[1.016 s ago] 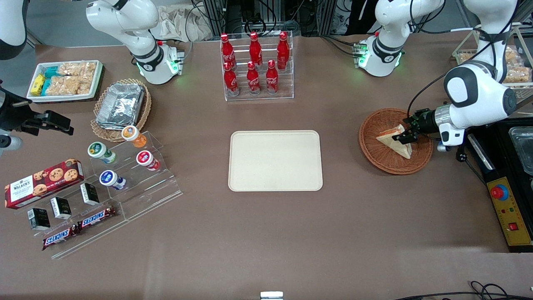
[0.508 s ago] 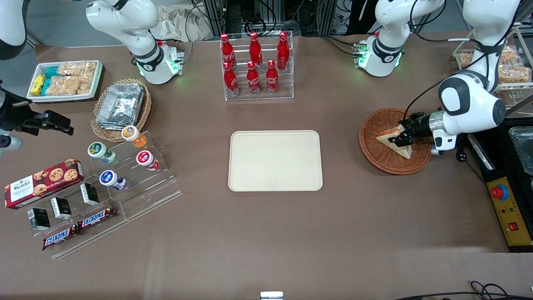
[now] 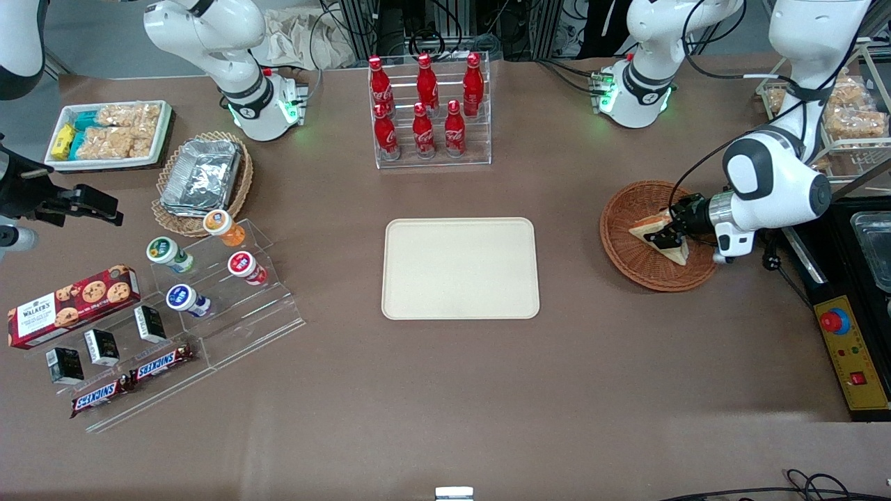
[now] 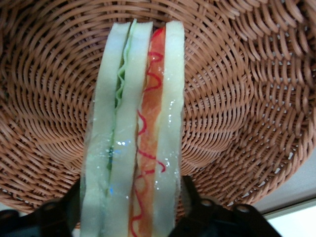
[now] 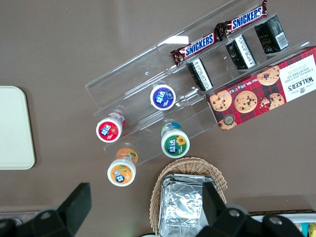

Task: Place sandwich from basket to tray
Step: 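Lift the sandwich with the left gripper and carry it toward the tray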

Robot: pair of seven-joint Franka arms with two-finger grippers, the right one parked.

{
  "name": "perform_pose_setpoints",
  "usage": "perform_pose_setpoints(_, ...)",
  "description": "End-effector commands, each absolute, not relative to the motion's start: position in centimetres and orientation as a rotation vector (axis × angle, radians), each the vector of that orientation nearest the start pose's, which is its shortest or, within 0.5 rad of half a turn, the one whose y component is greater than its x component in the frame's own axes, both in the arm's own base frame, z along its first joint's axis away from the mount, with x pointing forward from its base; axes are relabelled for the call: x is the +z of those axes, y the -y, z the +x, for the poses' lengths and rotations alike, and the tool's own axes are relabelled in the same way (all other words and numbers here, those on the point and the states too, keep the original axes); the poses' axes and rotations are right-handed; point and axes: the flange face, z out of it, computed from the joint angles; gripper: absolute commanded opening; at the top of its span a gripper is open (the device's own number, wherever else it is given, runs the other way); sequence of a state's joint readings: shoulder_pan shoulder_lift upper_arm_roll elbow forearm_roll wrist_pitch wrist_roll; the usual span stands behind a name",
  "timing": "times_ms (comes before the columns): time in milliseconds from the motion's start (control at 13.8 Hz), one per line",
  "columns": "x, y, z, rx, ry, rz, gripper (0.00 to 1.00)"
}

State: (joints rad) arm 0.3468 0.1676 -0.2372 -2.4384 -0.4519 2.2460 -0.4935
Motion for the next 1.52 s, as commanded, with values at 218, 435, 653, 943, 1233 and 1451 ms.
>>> perform_pose_setpoints(218, 23.1, -3.3, 45.5, 0.658, 1.621, -2.885, 0.34)
perform_pose_setpoints(435, 24.9, -3.4, 45.6, 0.665, 1.580, -2.896, 0.28)
perform_pose_setpoints(653, 27.8, -3.5, 45.8, 0.661, 1.460, -2.910, 0.28)
perform_pose_setpoints(943, 34.7, -3.6, 48.5, 0.680, 1.346, -2.945, 0.28)
perform_pose_setpoints(1233, 42.9, -4.1, 51.4, 0.644, 1.220, -2.956, 0.29)
perform_pose_setpoints(1451, 48.0, -4.1, 52.8, 0.567, 1.165, -2.983, 0.28)
